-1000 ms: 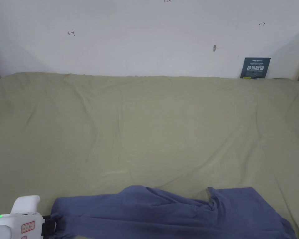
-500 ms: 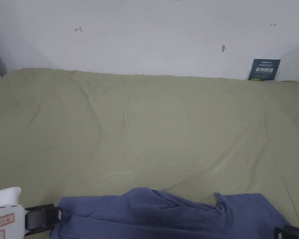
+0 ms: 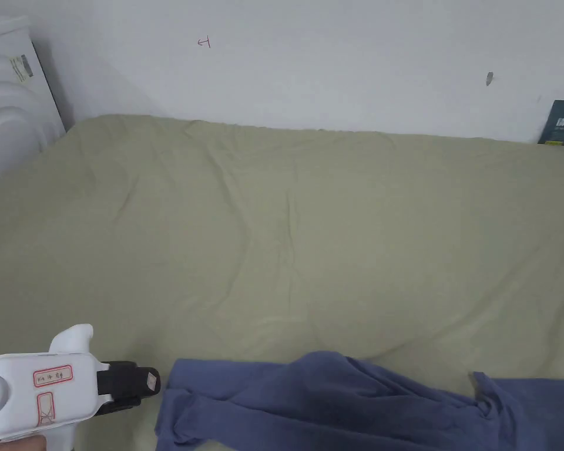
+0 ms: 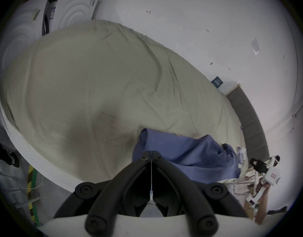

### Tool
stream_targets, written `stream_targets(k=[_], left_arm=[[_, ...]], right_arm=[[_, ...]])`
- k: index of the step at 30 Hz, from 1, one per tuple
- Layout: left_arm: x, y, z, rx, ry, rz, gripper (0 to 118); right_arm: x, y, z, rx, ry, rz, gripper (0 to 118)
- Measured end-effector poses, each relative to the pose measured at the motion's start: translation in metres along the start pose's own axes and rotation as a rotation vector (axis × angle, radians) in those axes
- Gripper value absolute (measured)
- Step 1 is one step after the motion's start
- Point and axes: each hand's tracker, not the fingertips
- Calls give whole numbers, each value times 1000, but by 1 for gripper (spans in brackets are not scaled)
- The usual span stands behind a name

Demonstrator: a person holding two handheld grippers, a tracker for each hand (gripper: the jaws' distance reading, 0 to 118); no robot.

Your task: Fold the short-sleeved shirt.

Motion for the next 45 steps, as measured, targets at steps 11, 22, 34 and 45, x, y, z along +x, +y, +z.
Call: stream_targets(k=[11,22,34,45], left_arm=[[-43,11,-70,-220,-260,141,114],[-42,14,-115,-233,-267,128,7],[-20,41,-56,-127,-223,112,5],[-17,56,-4,-66,-3,77,5]], right_arm=[[-29,-1,2,-20,52,-75,0],[-32,-4,-1,-42,67,-128,0],[-15,-4,5,-16,88,-166,0],[-2,-5,8,3,94,-164,0]])
